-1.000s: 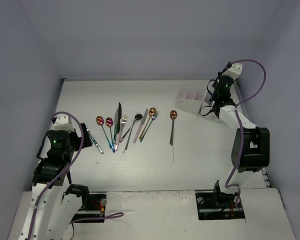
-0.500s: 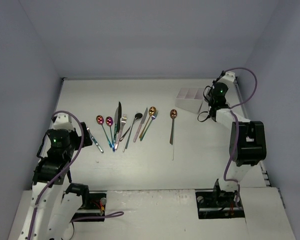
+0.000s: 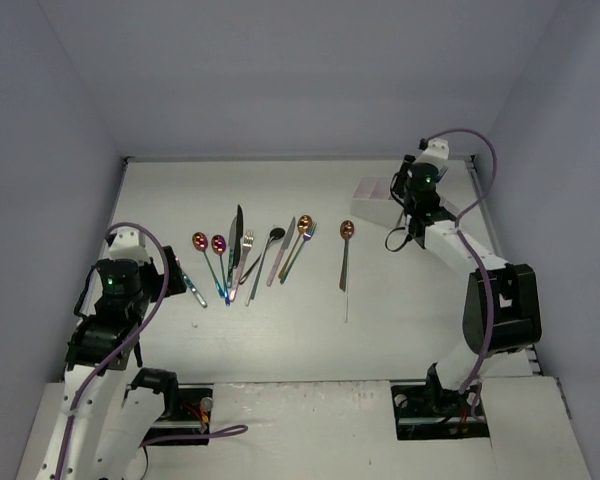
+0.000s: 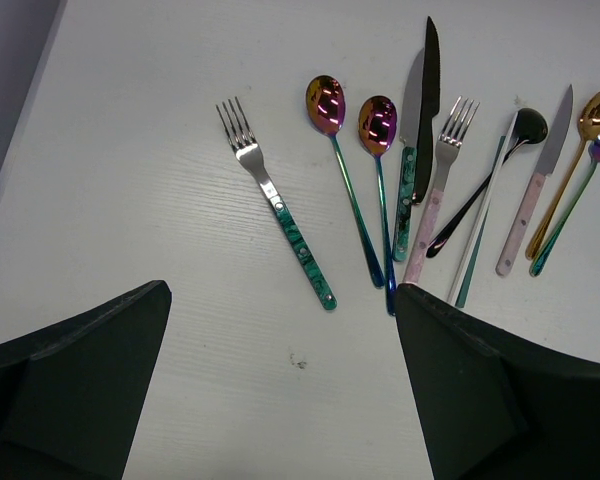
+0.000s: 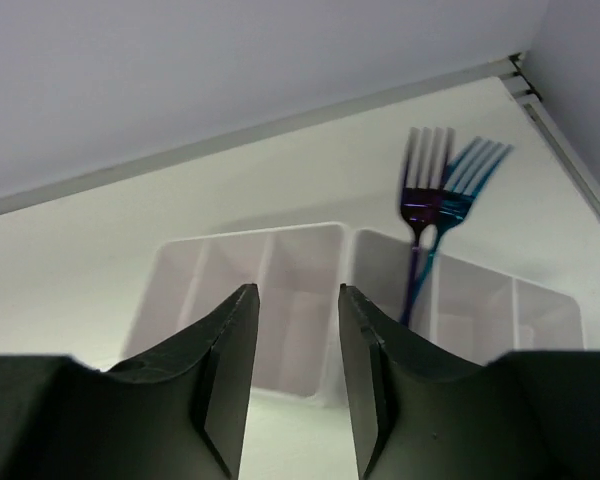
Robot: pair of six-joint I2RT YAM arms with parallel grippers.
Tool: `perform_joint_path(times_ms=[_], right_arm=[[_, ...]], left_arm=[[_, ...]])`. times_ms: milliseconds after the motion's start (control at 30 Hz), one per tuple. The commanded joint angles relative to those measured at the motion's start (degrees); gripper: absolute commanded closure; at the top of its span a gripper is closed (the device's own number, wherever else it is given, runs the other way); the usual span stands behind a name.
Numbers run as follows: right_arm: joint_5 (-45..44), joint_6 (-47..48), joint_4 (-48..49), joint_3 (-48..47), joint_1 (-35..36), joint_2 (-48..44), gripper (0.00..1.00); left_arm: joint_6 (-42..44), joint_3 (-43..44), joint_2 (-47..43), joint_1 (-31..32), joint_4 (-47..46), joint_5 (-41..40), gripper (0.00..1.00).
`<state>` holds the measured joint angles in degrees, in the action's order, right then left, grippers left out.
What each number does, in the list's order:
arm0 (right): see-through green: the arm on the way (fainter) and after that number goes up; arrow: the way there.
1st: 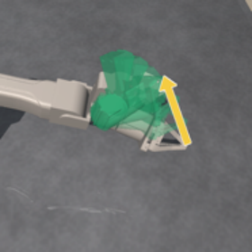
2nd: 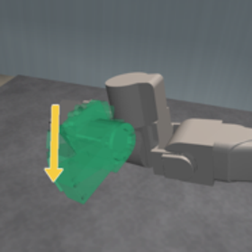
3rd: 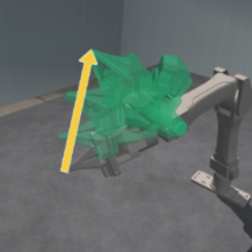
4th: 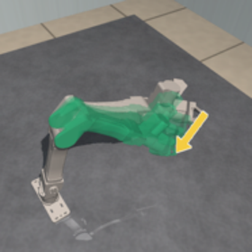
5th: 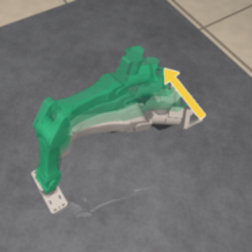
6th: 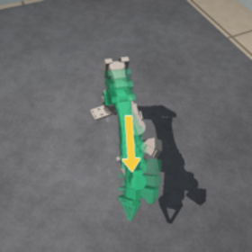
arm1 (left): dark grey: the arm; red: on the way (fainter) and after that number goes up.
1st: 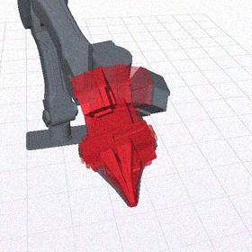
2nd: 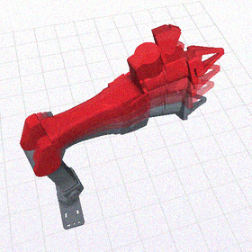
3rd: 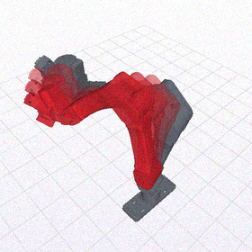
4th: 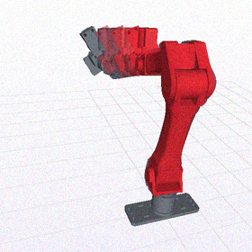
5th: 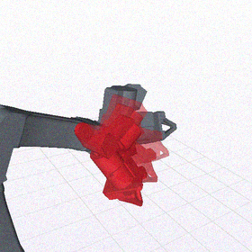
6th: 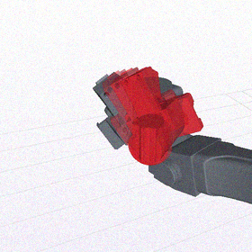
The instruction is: Sort the eating utensils into containers
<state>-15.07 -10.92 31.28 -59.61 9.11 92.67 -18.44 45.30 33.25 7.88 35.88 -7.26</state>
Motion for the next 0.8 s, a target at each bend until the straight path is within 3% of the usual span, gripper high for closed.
perform_joint_path(times_ms=[0, 167, 333, 767], right_arm=[[-2.5, -2.2, -13.5, -9.5, 8.3, -5.5, 0.57], [-5.0, -8.4, -23.9, -11.4, 17.4, -3.2, 0.48], [-7.2, -15.9, -29.0, -12.8, 22.7, 3.7, 0.47], [-7.7, -26.9, -30.7, -19.6, 29.1, 19.9, 0.48]], left_arm=[[0.7, 1.3, 1.1, 0.1, -3.4, 1.0, 0.07], [0.8, 1.4, 1.5, 0.1, -3.4, 1.3, 0.07], [0.9, 1.4, 1.7, 0.1, -3.3, 1.3, 0.07], [0.8, 1.3, 1.9, 0.2, -3.1, 1.3, 0.07]])
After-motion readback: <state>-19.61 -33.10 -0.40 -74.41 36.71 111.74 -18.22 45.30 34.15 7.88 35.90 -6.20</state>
